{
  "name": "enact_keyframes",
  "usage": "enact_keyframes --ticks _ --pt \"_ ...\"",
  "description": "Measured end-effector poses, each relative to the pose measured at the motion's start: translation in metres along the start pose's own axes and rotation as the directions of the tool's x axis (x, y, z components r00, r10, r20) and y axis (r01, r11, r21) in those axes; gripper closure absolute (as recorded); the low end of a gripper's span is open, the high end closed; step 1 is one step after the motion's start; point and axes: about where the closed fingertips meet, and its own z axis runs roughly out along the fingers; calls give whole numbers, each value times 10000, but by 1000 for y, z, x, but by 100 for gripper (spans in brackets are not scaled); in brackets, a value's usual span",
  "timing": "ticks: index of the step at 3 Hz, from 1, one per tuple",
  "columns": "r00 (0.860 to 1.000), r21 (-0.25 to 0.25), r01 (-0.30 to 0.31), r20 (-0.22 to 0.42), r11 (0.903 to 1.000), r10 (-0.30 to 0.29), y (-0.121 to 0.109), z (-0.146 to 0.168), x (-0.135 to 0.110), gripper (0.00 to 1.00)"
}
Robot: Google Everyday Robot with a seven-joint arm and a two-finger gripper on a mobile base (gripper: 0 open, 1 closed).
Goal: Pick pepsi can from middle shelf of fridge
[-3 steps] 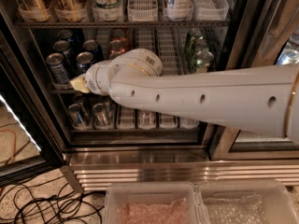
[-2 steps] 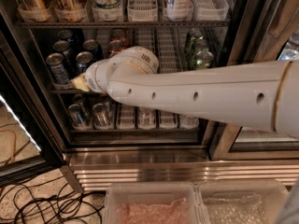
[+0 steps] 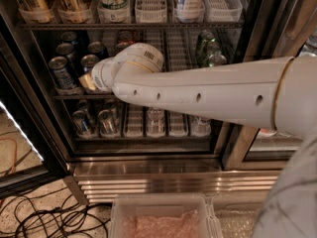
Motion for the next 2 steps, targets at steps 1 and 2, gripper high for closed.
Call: enact_keyframes --ticks 1,2 --pt "9999 356 -144 -47 9993 145 -14 4 -1 33" --pt "9996 624 -285 11 9976 285 -24 11 -5 33"
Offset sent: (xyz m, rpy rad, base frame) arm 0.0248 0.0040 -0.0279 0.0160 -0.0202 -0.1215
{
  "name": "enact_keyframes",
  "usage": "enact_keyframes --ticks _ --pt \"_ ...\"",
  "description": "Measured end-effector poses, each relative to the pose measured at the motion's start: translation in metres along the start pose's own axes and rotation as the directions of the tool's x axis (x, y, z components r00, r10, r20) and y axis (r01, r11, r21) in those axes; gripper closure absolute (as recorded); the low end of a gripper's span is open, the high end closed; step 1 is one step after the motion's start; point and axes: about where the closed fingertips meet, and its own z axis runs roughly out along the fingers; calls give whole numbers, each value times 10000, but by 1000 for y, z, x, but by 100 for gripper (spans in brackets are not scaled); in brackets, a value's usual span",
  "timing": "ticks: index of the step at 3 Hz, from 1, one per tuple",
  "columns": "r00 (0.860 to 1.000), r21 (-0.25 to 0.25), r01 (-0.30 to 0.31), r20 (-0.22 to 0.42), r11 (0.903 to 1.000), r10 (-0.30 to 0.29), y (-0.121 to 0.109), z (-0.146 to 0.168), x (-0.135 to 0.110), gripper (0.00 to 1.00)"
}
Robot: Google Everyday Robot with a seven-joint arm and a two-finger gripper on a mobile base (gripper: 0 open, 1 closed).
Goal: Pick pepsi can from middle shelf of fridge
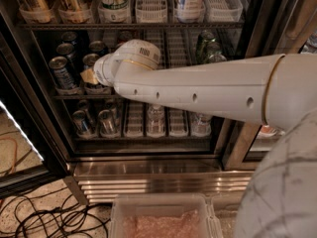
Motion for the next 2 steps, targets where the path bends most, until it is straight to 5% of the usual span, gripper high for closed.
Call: enact_keyframes --ticks 2 --pt "9995 43 -262 174 9996 261 5 11 -3 32"
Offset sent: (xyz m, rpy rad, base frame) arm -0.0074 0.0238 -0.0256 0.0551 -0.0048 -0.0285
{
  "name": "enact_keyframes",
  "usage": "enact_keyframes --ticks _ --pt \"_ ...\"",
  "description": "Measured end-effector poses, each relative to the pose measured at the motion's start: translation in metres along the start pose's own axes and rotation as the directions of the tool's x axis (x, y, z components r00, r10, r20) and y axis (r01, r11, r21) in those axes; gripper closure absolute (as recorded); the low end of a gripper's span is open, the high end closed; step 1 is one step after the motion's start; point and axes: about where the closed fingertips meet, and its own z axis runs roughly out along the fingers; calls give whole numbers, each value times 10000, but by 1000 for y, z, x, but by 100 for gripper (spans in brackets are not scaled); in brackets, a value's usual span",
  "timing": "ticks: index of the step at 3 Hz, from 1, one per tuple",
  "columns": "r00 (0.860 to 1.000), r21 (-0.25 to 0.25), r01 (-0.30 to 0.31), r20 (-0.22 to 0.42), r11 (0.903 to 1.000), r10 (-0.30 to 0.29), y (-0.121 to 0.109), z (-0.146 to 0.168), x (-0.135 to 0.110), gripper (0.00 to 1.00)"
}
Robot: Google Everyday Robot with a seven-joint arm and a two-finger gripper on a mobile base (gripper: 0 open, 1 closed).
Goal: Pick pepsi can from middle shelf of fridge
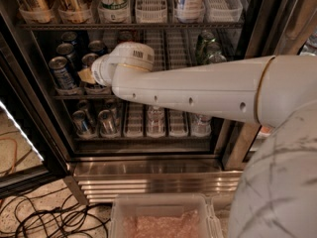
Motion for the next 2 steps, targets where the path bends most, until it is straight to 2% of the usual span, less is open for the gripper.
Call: enact_keyframes --ticks 1,2 --pt "10000 -65 -31 82 10000 32 6 2 -1 32" --pt "9996 -293 4 285 9996 4 12 6 -3 50"
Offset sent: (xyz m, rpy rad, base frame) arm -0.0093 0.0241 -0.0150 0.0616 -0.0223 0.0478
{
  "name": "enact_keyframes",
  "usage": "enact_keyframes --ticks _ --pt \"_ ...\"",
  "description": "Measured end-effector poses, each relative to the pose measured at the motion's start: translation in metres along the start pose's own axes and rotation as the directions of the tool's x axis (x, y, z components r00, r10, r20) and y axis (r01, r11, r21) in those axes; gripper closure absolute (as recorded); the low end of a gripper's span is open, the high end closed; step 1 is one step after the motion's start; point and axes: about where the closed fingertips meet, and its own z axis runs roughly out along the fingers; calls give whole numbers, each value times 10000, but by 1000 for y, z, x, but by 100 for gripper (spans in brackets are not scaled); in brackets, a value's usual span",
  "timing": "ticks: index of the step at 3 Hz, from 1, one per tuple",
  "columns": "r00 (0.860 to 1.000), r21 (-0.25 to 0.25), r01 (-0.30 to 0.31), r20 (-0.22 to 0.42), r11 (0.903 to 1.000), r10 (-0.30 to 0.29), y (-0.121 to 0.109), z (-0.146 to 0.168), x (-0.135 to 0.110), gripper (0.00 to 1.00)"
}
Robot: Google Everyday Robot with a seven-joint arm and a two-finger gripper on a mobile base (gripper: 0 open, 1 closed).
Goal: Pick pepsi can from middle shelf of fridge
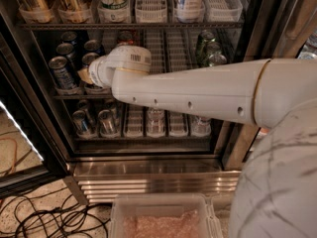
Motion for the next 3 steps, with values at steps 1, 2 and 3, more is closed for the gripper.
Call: enact_keyframes --ticks 1,2,3 --pt "10000 -13 25 14 10000 -25 1 0 0 74" --pt "10000 -13 26 14 10000 -25 1 0 0 100" --pt "10000 -14 25 14 10000 -25 1 0 0 100"
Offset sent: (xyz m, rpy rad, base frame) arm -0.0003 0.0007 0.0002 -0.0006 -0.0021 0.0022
